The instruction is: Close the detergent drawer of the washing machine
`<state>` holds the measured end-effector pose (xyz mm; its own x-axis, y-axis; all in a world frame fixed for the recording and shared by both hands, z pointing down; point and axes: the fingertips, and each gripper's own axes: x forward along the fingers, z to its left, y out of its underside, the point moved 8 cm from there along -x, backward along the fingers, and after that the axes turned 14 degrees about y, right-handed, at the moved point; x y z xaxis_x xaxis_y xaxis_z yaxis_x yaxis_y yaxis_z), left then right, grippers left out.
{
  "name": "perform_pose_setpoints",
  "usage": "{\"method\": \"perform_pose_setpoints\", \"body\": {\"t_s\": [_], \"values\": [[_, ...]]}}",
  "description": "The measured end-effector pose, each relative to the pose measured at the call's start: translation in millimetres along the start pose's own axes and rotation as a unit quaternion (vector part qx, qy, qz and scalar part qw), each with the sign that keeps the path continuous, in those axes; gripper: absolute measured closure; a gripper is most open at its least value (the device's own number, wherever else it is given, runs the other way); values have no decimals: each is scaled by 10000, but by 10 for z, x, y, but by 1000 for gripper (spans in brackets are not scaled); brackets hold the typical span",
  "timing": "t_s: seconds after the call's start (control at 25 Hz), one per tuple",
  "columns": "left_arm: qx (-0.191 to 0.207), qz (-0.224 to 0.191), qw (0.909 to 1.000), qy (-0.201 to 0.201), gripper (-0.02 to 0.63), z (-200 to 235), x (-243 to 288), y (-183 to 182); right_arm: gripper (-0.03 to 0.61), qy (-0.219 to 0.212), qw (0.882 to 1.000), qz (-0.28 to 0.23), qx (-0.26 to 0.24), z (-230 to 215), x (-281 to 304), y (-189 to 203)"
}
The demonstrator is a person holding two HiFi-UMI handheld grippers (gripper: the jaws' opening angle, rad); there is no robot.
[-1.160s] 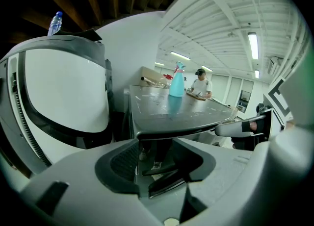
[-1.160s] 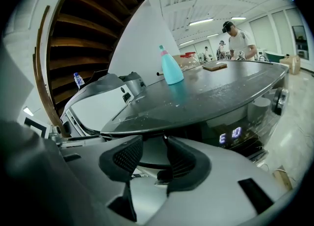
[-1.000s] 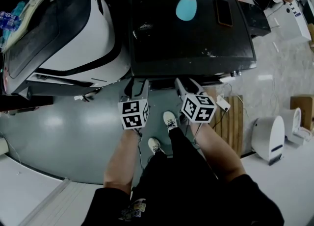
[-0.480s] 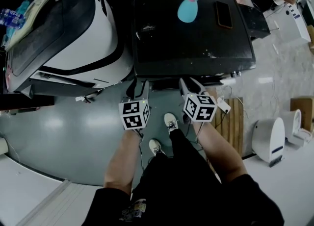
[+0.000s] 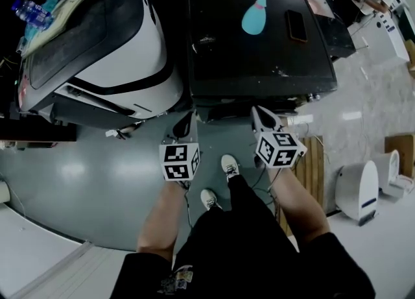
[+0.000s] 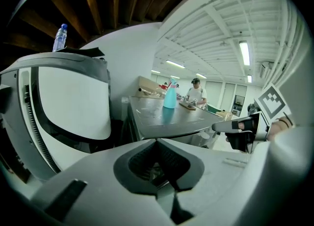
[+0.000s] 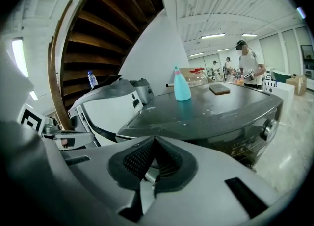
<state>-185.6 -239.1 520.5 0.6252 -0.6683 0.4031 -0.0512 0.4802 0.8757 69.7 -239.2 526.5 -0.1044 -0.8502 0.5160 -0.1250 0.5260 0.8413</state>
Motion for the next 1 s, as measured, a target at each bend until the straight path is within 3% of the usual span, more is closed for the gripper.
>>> {"method": "perform_pose_setpoints", "body": {"t_s": [0.36,0.6,1.0], "values": [[233,-478,9985,97,610,-199,-810,-146,580,-544,9961,-690,74,351,-719,-221],[461,-801,9954,232,611,-414,-1366,-265,580,-800,9909,-1023,-347,656,-1278,-230],[691,-946,9914,583,611,-845,-2036,-119,580,-782,9864,-1356,-500,843,-2125,-48]]}}
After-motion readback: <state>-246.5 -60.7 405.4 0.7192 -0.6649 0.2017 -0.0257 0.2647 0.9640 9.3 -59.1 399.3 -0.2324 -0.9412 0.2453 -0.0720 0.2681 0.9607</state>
